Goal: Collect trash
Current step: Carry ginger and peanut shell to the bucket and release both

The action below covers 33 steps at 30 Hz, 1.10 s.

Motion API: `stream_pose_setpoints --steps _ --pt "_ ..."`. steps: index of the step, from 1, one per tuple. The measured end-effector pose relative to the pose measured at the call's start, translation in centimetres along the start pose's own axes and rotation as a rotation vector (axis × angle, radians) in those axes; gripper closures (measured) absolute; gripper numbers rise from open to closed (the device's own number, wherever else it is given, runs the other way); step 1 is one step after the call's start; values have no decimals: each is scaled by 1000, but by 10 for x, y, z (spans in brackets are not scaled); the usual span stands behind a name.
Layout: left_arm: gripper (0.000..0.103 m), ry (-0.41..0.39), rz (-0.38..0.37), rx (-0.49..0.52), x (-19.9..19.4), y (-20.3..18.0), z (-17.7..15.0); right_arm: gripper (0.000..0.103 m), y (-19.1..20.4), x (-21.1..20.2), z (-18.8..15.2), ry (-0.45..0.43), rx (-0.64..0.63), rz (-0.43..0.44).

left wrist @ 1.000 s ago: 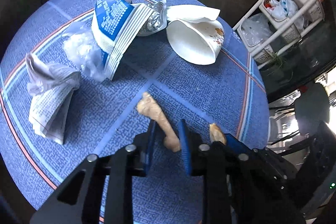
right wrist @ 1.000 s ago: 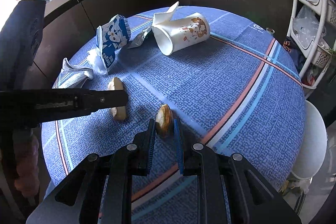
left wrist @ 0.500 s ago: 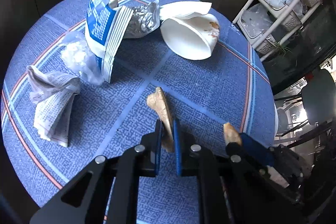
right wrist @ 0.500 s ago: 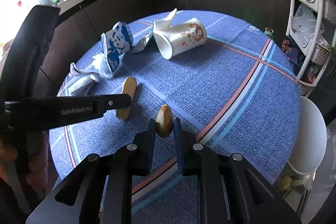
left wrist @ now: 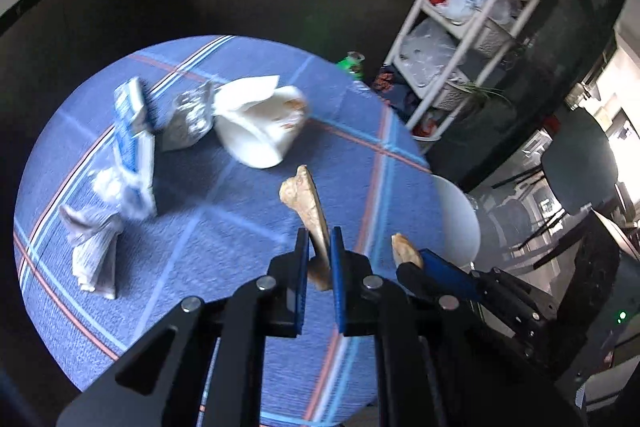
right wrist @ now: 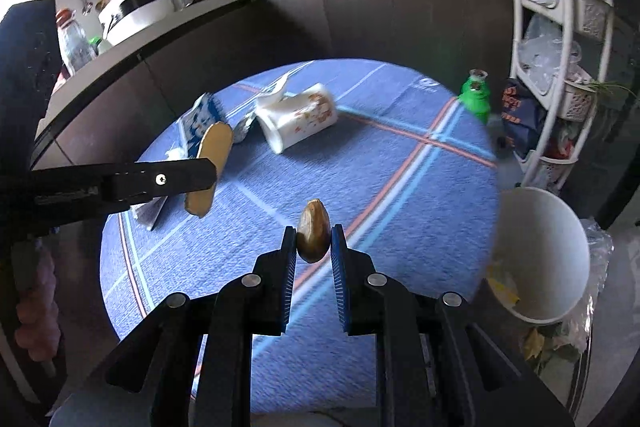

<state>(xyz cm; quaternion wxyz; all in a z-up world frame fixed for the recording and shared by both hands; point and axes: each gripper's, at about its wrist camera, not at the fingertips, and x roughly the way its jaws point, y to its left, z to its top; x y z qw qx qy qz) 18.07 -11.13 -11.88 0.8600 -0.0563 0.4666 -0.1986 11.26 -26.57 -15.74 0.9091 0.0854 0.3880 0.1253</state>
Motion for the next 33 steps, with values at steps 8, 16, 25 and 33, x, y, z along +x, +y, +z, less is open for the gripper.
stream_pose_setpoints --steps 8,16,25,33 --pt "91 20 -46 100 8 -51 2 87 -48 -20 -2 -46 86 -65" --pt "91 74 -89 191 38 -100 9 87 -105 -26 -12 -61 188 -128" --pt "91 156 -157 282 85 -152 12 87 -168 -15 -35 -39 305 -177" --pt "91 241 -190 331 133 -186 17 87 -210 8 -52 -4 378 -176"
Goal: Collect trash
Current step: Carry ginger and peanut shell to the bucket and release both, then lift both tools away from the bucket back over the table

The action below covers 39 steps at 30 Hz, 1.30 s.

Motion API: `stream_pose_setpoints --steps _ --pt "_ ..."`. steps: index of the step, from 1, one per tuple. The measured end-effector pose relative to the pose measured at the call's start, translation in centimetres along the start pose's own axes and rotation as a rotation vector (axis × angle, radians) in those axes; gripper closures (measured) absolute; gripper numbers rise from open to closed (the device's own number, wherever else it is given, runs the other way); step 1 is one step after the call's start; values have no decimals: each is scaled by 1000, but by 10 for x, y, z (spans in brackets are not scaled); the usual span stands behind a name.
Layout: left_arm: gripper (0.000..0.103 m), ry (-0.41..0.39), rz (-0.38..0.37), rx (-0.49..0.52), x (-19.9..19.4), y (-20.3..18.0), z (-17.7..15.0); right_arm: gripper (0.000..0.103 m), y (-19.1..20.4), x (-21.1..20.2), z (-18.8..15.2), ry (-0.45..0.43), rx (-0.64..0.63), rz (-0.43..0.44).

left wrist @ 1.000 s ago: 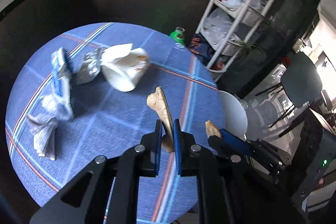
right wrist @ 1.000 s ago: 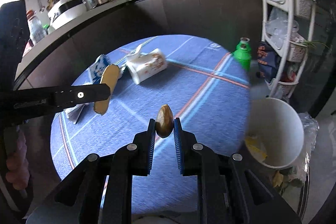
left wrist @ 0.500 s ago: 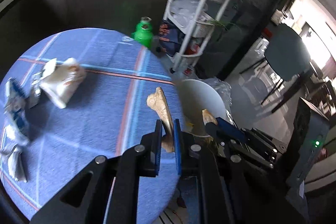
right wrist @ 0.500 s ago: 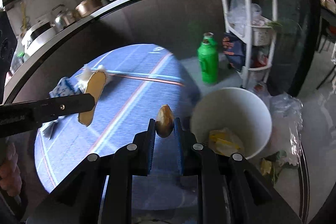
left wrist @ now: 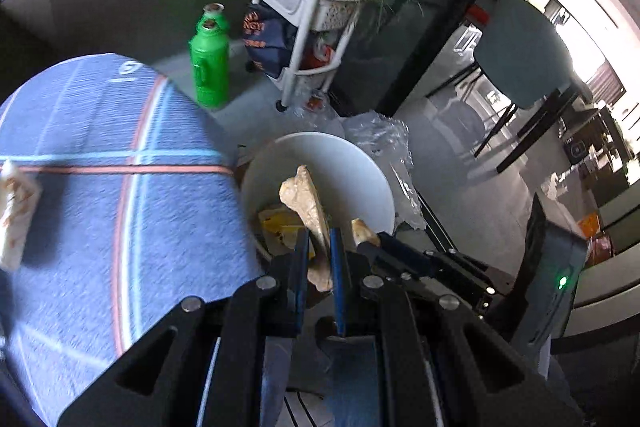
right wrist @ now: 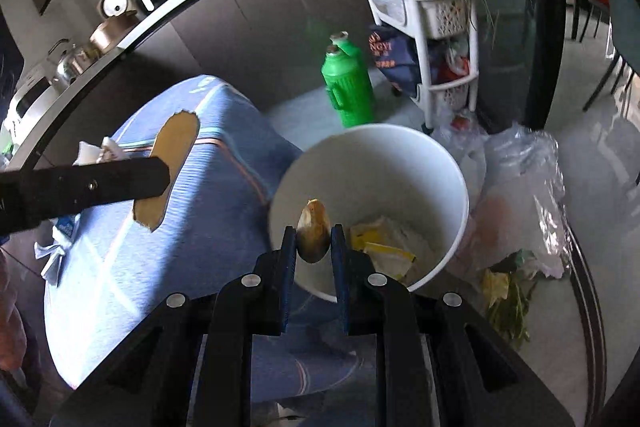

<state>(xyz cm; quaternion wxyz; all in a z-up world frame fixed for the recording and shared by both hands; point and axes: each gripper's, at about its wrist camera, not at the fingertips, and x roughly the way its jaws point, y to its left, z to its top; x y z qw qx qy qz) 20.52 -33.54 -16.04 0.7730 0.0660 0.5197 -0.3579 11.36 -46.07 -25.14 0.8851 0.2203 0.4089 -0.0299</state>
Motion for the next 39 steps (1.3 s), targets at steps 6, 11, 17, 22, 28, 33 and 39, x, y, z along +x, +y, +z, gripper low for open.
stream_pose_setpoints --steps 6,11,17,22,28,33,39 --pt "91 63 1 9 39 -6 13 87 -20 28 -1 43 33 2" --pt "91 105 4 19 67 -6 18 86 -30 45 -2 65 49 -1" --pt "72 78 23 28 75 -7 22 85 -36 49 -2 57 35 -25" --pt "39 -5 30 21 58 -7 27 63 -32 41 0 17 0 -27" --pt "12 -110 58 -2 25 -1 29 23 -19 24 2 -37 -40 -10" --pt "4 -187 86 -54 -9 6 21 9 -8 11 6 -60 -56 -1" --pt "4 -219 96 -139 -44 23 4 9 14 -6 7 -70 -88 -11"
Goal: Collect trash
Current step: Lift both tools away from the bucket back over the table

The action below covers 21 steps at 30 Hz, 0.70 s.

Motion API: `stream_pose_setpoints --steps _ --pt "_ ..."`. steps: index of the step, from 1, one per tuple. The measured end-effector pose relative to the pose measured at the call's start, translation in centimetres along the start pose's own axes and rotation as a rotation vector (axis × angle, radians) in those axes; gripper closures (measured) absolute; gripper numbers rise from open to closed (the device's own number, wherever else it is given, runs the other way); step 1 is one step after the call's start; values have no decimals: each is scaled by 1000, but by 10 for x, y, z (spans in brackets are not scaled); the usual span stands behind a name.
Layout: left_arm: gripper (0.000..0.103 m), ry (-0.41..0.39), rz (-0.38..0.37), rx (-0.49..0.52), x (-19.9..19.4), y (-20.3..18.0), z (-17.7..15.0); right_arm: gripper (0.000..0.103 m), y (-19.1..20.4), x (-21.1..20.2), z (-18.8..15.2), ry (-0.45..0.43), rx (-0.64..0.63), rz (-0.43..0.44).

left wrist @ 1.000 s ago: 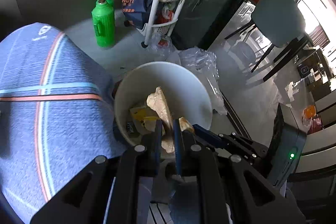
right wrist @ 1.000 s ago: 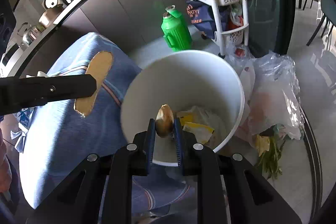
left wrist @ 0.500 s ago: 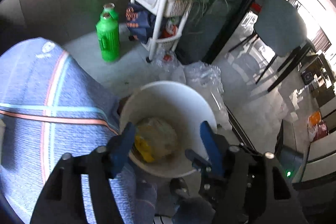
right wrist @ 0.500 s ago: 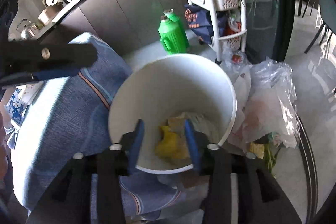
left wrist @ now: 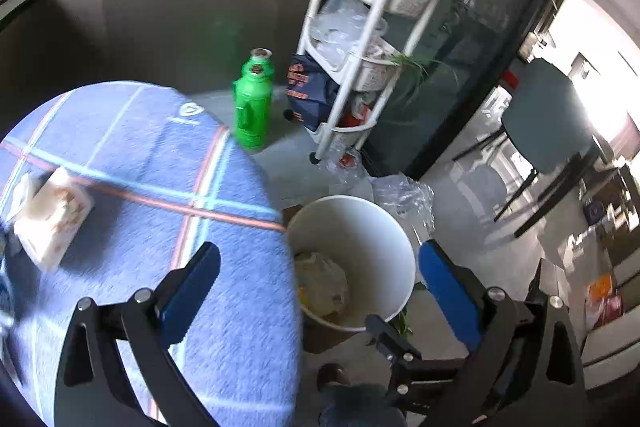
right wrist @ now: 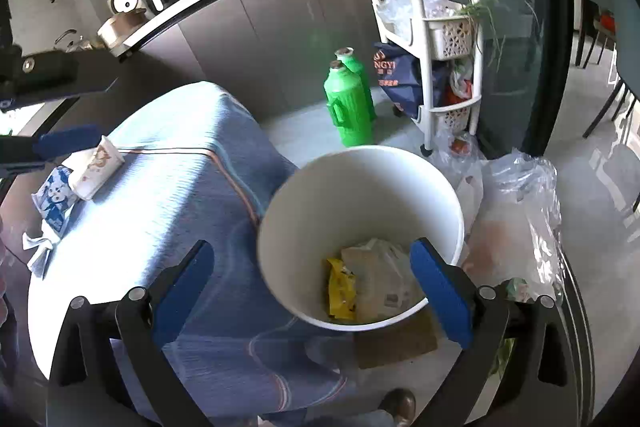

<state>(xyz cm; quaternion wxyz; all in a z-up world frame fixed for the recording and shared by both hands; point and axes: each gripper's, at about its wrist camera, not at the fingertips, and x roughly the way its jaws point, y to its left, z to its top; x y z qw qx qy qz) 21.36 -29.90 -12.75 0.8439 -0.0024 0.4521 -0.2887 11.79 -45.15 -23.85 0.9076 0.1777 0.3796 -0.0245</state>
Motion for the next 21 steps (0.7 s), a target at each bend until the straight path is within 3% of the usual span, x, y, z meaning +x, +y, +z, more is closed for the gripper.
stream_pose_setpoints --steps 13,21 --pt "4 -81 96 -95 -88 61 -31 9 69 -43 7 -8 -88 73" --pt "4 -113 234 -233 -142 133 -79 9 134 -59 4 9 -198 173"
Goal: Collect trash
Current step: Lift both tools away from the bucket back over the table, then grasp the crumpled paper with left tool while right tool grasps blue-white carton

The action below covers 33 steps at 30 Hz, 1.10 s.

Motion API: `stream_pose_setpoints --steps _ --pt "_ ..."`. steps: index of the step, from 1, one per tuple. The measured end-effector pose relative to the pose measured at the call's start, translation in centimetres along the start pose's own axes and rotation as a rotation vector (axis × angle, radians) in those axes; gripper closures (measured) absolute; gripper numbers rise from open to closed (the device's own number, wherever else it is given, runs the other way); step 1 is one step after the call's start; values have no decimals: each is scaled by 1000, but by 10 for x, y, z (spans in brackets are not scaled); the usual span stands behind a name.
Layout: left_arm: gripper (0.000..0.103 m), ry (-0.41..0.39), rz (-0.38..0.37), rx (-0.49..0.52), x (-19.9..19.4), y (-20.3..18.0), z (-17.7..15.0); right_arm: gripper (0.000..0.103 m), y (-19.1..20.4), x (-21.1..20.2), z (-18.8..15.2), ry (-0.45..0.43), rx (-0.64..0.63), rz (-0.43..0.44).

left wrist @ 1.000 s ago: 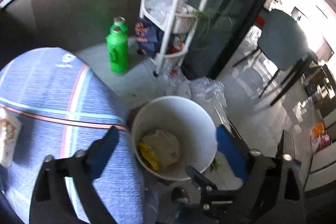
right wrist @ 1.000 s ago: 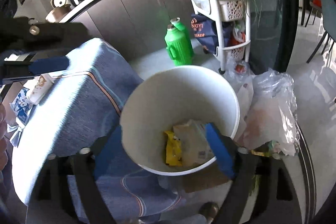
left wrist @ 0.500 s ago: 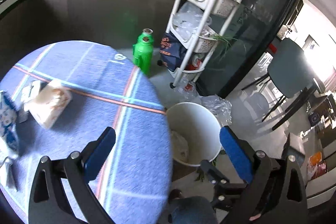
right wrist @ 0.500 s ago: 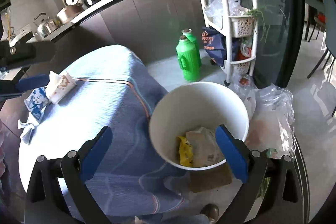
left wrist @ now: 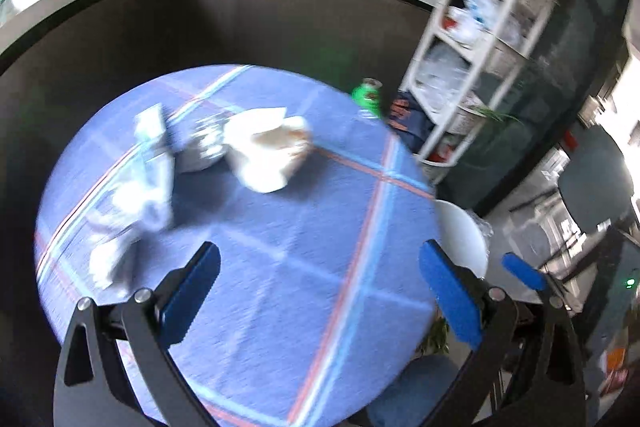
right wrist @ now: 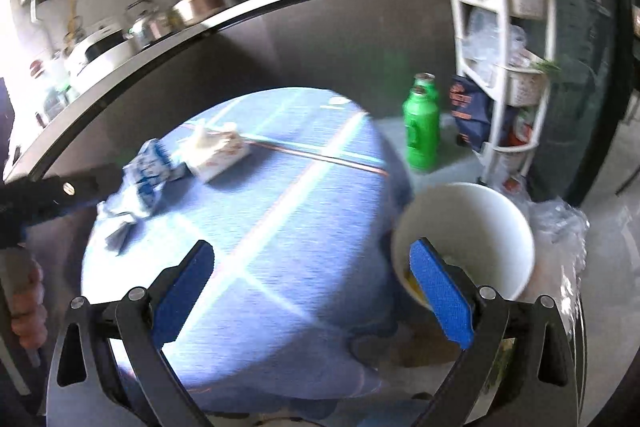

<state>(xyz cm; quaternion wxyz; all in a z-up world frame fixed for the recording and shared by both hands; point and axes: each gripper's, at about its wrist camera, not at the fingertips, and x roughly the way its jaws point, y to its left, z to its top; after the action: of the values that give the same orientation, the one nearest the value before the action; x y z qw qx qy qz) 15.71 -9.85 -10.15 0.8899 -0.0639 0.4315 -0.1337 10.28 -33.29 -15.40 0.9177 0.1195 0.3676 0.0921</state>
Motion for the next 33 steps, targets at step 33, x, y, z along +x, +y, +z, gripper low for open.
stream_pose_setpoints --steps 33 --pt "40 86 15 -151 35 184 -17 27 185 88 29 116 -293 193"
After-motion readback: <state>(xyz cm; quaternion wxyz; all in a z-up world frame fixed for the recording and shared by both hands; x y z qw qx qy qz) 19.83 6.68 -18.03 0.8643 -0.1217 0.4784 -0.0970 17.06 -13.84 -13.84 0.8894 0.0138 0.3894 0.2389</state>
